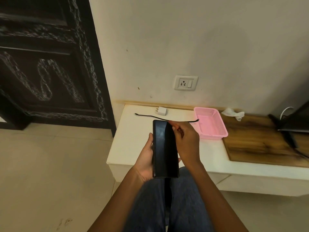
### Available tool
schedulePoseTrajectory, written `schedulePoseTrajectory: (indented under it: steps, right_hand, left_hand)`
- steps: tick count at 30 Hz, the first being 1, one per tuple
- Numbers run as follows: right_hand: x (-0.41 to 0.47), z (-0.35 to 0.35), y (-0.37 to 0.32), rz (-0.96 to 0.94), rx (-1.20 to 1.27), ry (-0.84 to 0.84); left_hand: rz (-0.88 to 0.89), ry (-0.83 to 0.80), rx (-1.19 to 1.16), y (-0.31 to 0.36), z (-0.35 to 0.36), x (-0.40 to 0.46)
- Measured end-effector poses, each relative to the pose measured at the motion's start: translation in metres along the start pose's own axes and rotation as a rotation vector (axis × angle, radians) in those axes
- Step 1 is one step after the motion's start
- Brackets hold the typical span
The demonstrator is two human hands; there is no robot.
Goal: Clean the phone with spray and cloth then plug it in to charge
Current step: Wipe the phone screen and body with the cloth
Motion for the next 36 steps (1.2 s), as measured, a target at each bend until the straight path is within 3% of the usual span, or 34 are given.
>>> schedulePoseTrajectory:
  steps: [7,14,20,26,32,36]
  right_hand:
    - [-0.02,0.003,-0.001,-0.255,-0.245,-0.098]
    - [-0.011,0.005,0.001,-0.245,-0.282,-0.03]
    - [-0.027,0.004,0.007,-0.376,-0.301,-0.075]
    - [-0.008,0.001,0.008,-0.254,-0.308,-0.062]
    - [-0.018,-0.002,0.012,-0.352,-0.303,-0.14]
    - [-0.012,-0.011,0.014,-0.251,-0.373,-0.097]
  left_hand:
    - [0.05,0.029,0.08,0.003,-0.008,0.003]
    - [0.069,0.09,0.164,0.002,-0.007,0.008]
    - [0.038,0.095,0.127,0.001,-0.011,0.009]
    - [0.046,0.084,0.123,-0.004,-0.006,0.012]
    - [0.035,0.069,0.116,0.0,-0.008,0.009]
    - [0.035,0.087,0.112,-0.003,-0.001,0.005]
Point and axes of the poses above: each hand's wrist, its own x-axis towards the middle knuckle, its own z-axis out of the palm, y = z × x, the point moved 2 cm from there along x, towards the middle knuckle, and after that the axes turned 7 degrees about -z, right-handed, at the moved point
